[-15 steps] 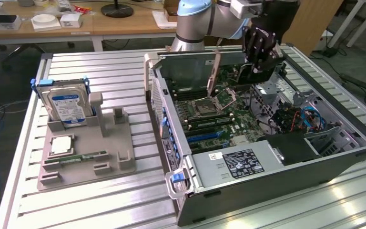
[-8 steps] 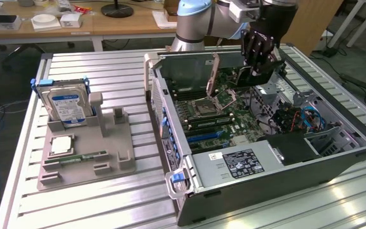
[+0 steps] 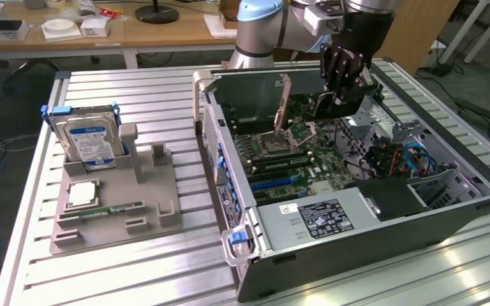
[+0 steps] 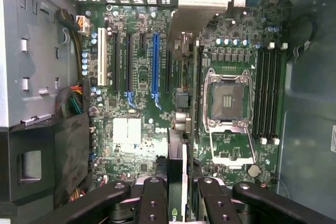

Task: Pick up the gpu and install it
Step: 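Insert the gpu into the slot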

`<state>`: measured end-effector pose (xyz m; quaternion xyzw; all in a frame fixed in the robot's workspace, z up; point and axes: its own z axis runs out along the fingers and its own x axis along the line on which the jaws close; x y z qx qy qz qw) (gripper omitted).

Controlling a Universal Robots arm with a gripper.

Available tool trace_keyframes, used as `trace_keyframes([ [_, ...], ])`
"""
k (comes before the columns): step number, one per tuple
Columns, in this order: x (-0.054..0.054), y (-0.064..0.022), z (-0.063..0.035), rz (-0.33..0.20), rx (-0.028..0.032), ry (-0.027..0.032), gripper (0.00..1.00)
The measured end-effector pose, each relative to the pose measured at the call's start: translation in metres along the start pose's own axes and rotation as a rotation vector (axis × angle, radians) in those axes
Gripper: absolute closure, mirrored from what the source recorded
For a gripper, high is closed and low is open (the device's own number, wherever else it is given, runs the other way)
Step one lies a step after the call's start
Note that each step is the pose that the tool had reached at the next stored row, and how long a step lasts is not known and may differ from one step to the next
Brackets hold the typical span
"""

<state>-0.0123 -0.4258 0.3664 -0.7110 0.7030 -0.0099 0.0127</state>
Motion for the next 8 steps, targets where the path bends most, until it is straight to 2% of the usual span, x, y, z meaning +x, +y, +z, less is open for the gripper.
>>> trace_keyframes([
  [8,0.0,0.0005,0.0,0.0,0.0001,-0.0001,0.73],
])
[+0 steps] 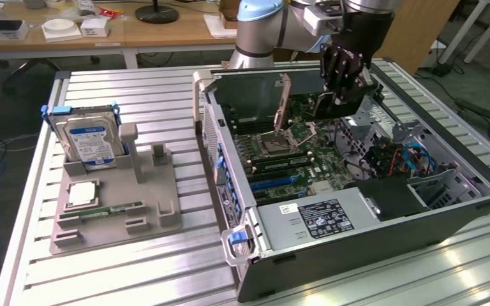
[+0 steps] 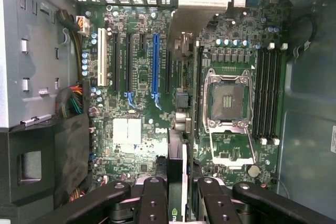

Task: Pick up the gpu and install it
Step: 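Insert the gpu into the slot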

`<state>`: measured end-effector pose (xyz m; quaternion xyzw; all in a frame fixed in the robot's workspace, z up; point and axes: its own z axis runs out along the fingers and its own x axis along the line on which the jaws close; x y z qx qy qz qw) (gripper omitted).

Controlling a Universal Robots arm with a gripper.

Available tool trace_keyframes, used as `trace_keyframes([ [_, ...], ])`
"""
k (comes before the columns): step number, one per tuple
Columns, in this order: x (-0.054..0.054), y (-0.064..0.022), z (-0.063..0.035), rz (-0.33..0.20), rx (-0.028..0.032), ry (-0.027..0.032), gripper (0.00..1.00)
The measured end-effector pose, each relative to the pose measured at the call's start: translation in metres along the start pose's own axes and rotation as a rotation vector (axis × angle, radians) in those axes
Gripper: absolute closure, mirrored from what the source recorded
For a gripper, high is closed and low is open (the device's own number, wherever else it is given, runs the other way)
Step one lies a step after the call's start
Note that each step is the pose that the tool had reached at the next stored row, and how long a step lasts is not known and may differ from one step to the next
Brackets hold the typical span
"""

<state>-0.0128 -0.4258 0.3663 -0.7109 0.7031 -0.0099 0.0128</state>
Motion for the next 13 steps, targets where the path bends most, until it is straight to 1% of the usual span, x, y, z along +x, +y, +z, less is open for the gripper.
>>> trace_keyframes([
  [8,0.0,0.0011,0.0,0.0,-0.0001,0.0001,0.73],
  [11,0.0,0.0081,0.0004,0.002,-0.0001,0.0,0.73],
  [13,0.0,0.0104,0.0011,0.002,0.0,0.001,0.73],
])
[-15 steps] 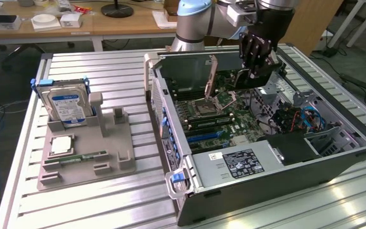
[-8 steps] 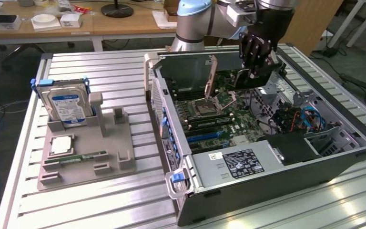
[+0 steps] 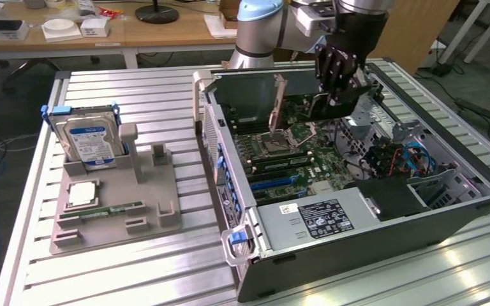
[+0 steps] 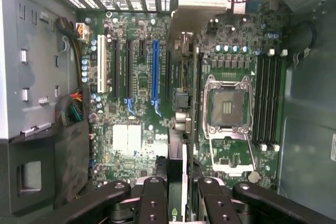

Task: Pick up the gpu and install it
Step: 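Insert the gpu into the slot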

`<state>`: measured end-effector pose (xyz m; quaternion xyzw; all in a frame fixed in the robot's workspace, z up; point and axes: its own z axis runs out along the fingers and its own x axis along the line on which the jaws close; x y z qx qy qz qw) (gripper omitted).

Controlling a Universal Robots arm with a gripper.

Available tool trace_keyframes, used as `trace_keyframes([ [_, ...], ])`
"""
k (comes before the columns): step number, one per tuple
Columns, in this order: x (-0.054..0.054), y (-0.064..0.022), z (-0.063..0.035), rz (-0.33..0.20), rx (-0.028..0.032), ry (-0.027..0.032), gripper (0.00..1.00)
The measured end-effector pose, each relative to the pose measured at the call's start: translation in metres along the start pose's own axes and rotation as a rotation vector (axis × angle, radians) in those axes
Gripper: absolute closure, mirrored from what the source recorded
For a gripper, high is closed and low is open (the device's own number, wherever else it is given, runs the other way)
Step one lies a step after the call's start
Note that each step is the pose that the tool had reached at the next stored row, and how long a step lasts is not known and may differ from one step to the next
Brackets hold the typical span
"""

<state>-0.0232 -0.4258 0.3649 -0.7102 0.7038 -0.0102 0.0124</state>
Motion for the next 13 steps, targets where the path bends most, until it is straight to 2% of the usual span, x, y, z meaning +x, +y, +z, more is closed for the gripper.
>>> trace_keyframes([
  [4,0.0,0.0035,0.0018,0.0,0.0,0.0008,0.73],
  [10,0.0,0.015,0.0098,0.011,0.0,0.0032,0.73],
  [13,0.0,0.0173,0.0119,0.013,0.0,0.0045,0.73],
])
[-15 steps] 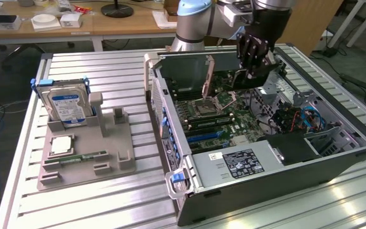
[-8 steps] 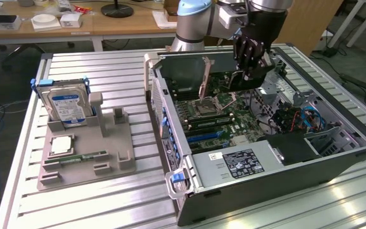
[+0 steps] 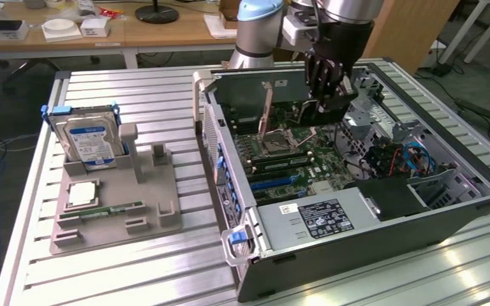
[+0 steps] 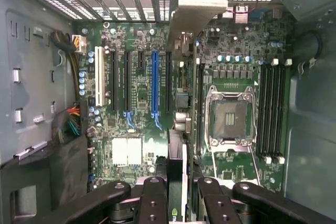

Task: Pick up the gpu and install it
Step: 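Insert the gpu into the slot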

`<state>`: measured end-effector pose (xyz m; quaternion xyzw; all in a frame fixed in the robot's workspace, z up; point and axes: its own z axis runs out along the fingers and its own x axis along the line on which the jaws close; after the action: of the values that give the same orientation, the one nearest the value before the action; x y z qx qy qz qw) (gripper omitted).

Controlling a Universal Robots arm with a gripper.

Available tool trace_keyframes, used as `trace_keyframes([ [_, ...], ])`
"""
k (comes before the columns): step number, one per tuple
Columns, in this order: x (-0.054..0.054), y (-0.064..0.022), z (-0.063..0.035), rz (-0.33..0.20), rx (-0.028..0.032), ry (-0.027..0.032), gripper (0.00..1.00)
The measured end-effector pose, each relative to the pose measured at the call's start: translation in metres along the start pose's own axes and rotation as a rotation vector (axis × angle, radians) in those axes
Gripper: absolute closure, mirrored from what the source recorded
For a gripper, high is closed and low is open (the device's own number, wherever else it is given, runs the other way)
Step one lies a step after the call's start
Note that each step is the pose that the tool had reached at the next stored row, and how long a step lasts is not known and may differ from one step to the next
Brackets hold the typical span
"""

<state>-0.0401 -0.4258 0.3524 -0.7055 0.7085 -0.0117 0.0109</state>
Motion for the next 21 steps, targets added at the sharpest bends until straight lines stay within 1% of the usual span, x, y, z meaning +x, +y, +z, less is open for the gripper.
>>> trace_keyframes([
  [4,0.0,0.0015,0.0068,0.0,0.0,0.0044,0.73],
  [9,0.0,0.0088,0.0135,0.011,0.0,0.0063,0.73],
  [11,0.0,0.0095,0.0143,0.011,-0.0001,0.0074,0.73],
  [18,0.008,0.0106,0.0175,0.011,0.0001,0.0079,0.73],
  [21,0.008,0.015,0.0225,0.009,0.0,0.0081,0.73],
])
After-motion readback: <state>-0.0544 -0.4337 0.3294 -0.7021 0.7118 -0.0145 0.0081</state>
